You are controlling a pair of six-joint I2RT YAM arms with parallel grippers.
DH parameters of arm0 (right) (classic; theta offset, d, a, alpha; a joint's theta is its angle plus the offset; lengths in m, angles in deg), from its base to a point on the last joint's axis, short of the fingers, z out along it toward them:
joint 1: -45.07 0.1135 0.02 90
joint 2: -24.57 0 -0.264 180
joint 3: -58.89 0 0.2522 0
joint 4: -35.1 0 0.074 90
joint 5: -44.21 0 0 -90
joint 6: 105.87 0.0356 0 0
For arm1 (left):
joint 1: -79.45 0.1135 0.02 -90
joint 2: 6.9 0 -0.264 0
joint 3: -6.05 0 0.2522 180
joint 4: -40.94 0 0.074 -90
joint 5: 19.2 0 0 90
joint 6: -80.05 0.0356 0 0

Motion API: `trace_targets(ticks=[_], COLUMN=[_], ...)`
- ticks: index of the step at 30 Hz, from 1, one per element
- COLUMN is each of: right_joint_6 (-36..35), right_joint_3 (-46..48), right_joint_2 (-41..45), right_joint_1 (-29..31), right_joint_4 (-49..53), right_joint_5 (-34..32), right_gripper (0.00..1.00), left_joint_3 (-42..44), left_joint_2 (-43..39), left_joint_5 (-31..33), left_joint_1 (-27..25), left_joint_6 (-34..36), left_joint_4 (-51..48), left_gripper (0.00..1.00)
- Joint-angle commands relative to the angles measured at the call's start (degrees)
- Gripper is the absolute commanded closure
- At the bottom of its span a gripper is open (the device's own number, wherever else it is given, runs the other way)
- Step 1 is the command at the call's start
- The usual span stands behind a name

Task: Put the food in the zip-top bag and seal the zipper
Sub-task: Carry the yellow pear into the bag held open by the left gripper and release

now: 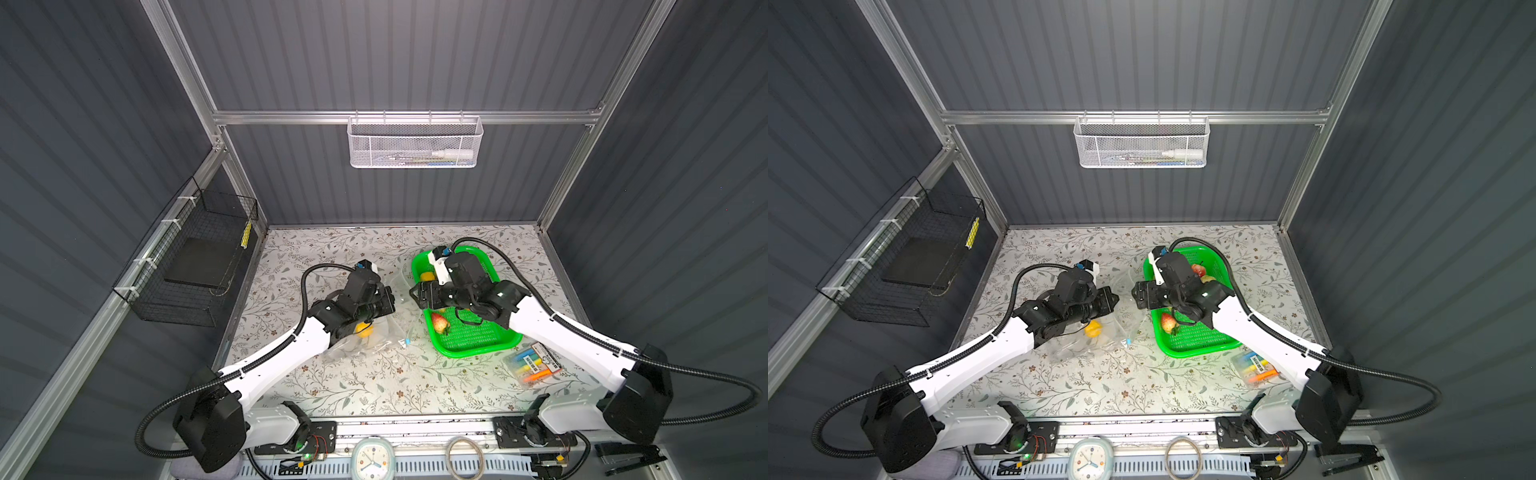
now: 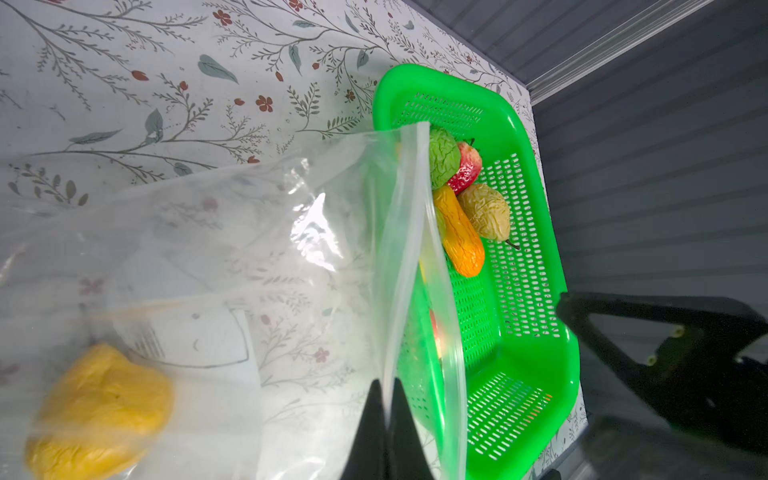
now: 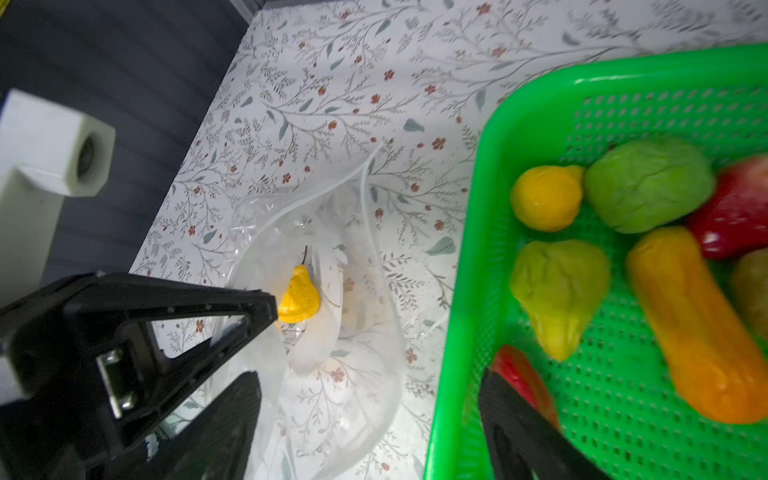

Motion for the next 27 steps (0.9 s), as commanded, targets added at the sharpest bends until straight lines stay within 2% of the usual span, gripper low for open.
trace_targets(ticks=[1, 5, 8, 11, 16, 23, 27], right_joint_6=[-4.6, -7.31, -9.44, -12.11, -13.75, -12.12, -11.27], right_joint_3=[1.15, 3.01, 4.21, 4.78, 1.93, -4.7, -6.42], right_joint_2=[1.53, 1.44, 0.58, -1.32, -7.69, -18.63, -22.14], right_joint_1=[-4.32, -11.01, -13.15, -13.82, -14.5, -14.5, -14.47], right_joint_4=[7.38, 10.68, 10.87, 9.48, 7.43, 6.38, 4.7], right_joint_5=[-2.18, -0.05, -0.68, -1.21, 2.57, 4.95, 5.3], right_gripper=[0.15, 0.16, 0.16, 0.16, 0.17, 0.2, 0.21], left_joint_3=[0.58, 0.81, 0.88, 0.93, 1.19, 1.46, 1.49], left_joint_2=[-1.48, -1.31, -1.03, -0.8, -0.3, 0.12, 0.27], left_joint_5=[1.64, 2.03, 2.22, 2.34, 2.15, 1.56, 0.96], left_joint_1=[-0.31, -0.38, -0.33, -0.38, -0.38, -0.37, -0.35], left_joint_6=[-0.2, -0.24, -0.2, -0.22, -0.19, -0.19, -0.19], left_joint_4=[-0.39, -0.03, -0.02, -0.02, -0.01, 0.07, 0.36], left_gripper=[1.0, 1.0, 1.0, 1.0, 1.0, 1.0, 1.0])
